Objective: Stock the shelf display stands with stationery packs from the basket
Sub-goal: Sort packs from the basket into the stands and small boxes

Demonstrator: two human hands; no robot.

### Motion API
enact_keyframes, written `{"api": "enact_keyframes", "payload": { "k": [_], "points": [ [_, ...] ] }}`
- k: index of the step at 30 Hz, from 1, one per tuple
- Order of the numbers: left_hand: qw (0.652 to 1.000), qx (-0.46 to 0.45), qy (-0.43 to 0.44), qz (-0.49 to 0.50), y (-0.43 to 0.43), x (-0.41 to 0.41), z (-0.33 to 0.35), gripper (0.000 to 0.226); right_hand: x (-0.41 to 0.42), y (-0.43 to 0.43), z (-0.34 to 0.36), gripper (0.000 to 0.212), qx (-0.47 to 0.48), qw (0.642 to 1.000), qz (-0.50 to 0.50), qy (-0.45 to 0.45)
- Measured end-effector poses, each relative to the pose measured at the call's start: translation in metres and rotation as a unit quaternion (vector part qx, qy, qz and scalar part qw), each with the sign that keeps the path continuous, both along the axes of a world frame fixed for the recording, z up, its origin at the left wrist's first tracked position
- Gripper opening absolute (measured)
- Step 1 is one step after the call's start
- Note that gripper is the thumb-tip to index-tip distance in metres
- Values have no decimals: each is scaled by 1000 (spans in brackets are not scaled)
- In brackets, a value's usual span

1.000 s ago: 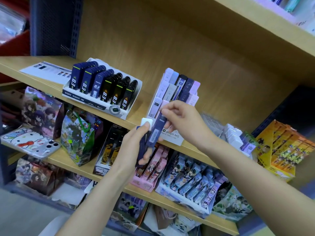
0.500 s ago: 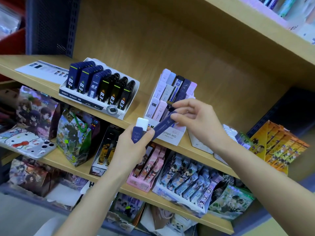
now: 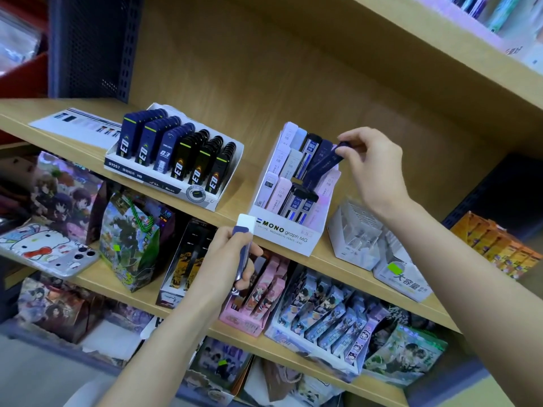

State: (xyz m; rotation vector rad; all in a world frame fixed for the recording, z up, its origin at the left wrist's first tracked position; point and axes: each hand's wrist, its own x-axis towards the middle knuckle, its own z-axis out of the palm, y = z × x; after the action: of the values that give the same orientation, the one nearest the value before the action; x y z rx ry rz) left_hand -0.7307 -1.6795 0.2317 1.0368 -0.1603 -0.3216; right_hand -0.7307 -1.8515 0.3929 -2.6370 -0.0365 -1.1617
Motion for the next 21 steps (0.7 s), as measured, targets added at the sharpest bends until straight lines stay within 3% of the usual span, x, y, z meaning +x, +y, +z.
{"api": "enact_keyframes", "payload": {
  "k": [6, 21],
  "points": [
    [999, 14, 18, -24, -1, 3, -1, 20, 14, -5, -5, 13, -25, 993, -7, 119],
    [999, 31, -24, 24, 5, -9, 4, 16, 27, -8, 22, 14, -55, 978, -2, 200]
  ]
}}
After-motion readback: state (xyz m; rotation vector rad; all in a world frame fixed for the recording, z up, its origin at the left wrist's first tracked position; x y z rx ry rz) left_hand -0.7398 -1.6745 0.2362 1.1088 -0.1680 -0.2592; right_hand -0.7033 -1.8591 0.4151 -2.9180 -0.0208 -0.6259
